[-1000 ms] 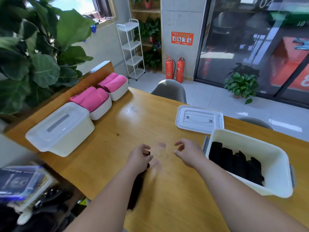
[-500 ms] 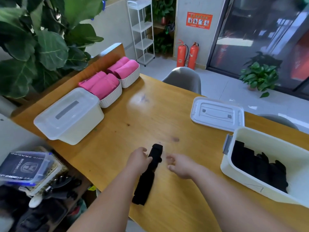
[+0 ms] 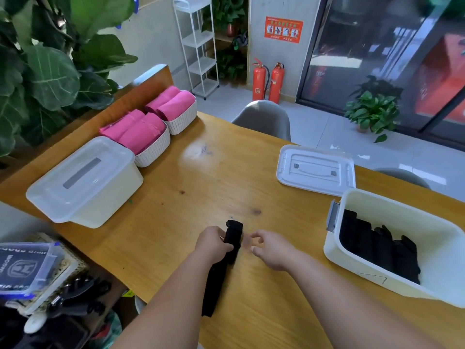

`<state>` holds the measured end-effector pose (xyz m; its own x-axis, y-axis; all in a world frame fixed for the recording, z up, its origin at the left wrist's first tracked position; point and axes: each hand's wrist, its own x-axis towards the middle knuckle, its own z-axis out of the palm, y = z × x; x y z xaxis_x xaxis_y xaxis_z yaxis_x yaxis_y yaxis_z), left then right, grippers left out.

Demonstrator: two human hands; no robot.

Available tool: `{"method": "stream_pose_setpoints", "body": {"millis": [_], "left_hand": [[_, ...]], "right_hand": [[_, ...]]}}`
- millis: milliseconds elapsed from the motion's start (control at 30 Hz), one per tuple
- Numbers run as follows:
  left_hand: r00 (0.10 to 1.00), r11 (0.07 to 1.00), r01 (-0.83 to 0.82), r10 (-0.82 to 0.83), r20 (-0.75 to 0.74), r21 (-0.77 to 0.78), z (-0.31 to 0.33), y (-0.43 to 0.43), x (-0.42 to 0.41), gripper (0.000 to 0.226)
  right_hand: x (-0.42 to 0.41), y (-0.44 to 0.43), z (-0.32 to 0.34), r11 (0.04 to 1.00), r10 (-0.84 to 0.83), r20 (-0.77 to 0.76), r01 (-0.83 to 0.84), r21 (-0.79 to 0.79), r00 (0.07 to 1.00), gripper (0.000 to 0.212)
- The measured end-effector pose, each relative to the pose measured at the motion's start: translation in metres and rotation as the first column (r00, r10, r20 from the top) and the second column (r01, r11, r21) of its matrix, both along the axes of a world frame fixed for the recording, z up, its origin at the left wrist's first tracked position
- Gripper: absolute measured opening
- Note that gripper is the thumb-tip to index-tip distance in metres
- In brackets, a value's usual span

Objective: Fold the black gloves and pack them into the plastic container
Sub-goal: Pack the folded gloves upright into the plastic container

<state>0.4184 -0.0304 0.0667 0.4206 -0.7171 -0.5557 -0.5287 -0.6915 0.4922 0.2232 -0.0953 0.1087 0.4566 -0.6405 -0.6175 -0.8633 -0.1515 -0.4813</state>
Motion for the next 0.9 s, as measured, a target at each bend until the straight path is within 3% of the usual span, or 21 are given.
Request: {"method": "stream_pose_setpoints", "body": {"millis": [133, 233, 300, 367, 533, 733, 833, 900], "left_hand": [[0.968, 0.982, -0.112, 0.074, -0.239, -0.151, 0.026, -0.009, -0.012, 0.032], [0.892, 0.954, -0.159, 0.027, -0.452, -0.256, 0.056, -0.02, -0.026, 0.026], [0.808, 0.938, -0.172, -0.042, -0.587, -0.302, 0.075, -0.028, -0.038, 0.03], [0.74, 0.925, -0.15, -0.129, -0.66, -0.349, 0.092, -0.037, -0.052, 0.035], [0.688, 0.903, -0.068, -0.265, -0.675, -0.424, 0.125, -0.057, -0.096, 0.036], [0.665, 0.89, 0.033, -0.36, -0.654, -0.455, 0.137, -0.074, -0.156, 0.032], [0.702, 0.894, 0.077, -0.363, -0.613, -0.441, 0.132, -0.085, -0.183, 0.037], [0.784, 0.892, 0.102, -0.345, -0.516, -0.44, 0.125, -0.093, -0.197, 0.036]], "right_hand": [[-0.014, -0.006, 0.014, 0.994, -0.092, 0.084, 0.096, -0.047, 0.992, 0.049], [-0.027, -0.013, 0.034, 0.965, -0.236, 0.227, 0.255, -0.057, 0.945, 0.053], [-0.038, -0.019, 0.048, 0.926, -0.346, 0.341, 0.377, -0.028, 0.874, 0.052], [-0.052, -0.026, 0.061, 0.868, -0.474, 0.457, 0.488, 0.097, 0.753, 0.05], [-0.095, -0.038, 0.087, 0.772, -0.598, 0.611, 0.579, 0.264, 0.519, 0.033], [-0.16, -0.041, 0.105, 0.68, -0.657, 0.64, 0.68, 0.275, 0.398, 0.027], [-0.196, -0.044, 0.103, 0.62, -0.693, 0.632, 0.734, 0.277, 0.346, 0.03], [-0.221, -0.045, 0.101, 0.575, -0.72, 0.617, 0.77, 0.276, 0.317, 0.029]]}}
